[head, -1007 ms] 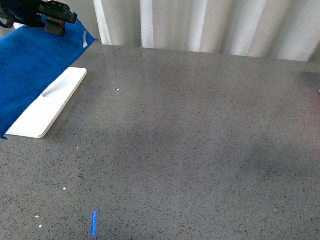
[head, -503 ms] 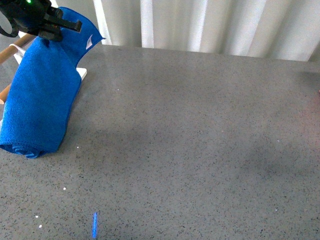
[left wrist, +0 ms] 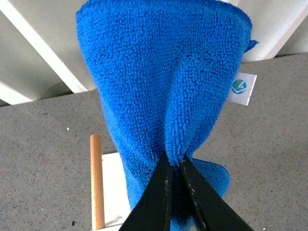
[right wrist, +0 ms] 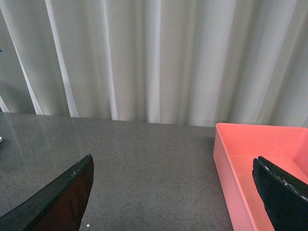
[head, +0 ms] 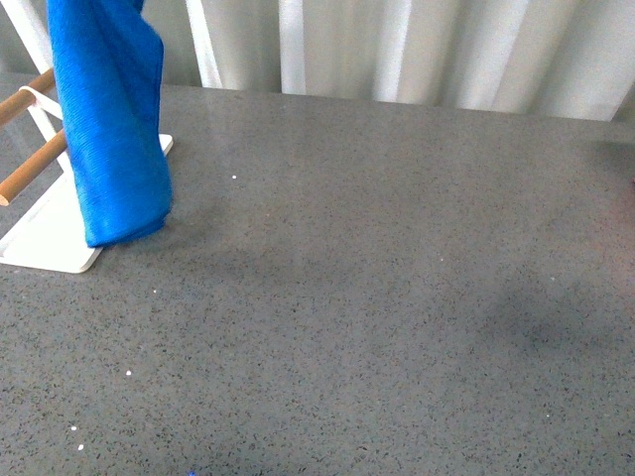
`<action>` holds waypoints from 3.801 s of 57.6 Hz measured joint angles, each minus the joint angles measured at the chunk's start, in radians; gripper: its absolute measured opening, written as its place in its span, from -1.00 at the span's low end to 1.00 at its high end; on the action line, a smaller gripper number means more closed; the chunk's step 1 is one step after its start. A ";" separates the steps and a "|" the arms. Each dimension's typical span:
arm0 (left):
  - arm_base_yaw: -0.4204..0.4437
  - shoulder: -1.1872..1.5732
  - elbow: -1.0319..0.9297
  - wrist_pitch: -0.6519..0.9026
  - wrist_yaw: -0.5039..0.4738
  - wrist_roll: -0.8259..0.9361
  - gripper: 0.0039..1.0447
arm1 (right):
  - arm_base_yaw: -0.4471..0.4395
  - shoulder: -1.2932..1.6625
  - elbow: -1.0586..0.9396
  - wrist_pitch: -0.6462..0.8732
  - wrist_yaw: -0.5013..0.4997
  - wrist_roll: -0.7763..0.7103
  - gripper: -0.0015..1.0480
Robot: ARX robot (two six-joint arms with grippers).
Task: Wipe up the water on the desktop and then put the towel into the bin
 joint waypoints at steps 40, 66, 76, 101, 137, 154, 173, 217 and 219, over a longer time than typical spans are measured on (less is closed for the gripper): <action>-0.370 -0.264 -0.063 0.072 0.275 -0.291 -0.94 | 0.000 0.000 0.000 0.000 0.000 0.000 0.86; -0.521 -0.215 -0.232 0.321 0.357 -0.524 -0.94 | 0.000 0.000 0.000 0.000 0.000 0.000 0.86; -0.558 -0.213 -0.237 0.373 0.374 -0.591 -0.94 | 0.000 0.000 0.000 0.000 0.000 0.000 0.86; -0.562 -0.189 -0.236 0.388 0.355 -0.634 -0.94 | -0.133 0.459 0.303 0.027 -0.641 -0.164 0.86; -0.563 -0.168 -0.183 0.391 0.358 -0.721 -0.94 | -0.192 1.131 0.361 0.418 -0.818 -0.375 0.86; -0.603 -0.178 -0.183 0.383 0.354 -0.738 -0.94 | -0.093 1.355 0.452 0.626 -0.867 -0.301 0.86; -0.646 -0.200 -0.192 0.386 0.347 -0.758 -0.94 | -0.001 1.472 0.548 0.696 -0.825 -0.266 0.86; -0.636 -0.202 -0.203 0.357 0.295 -0.753 -0.94 | 0.002 1.472 0.559 0.738 -0.717 -0.219 -0.92; -0.625 -0.200 -0.206 0.357 0.293 -0.753 -0.94 | -0.002 1.471 0.559 0.728 -0.711 -0.221 -0.92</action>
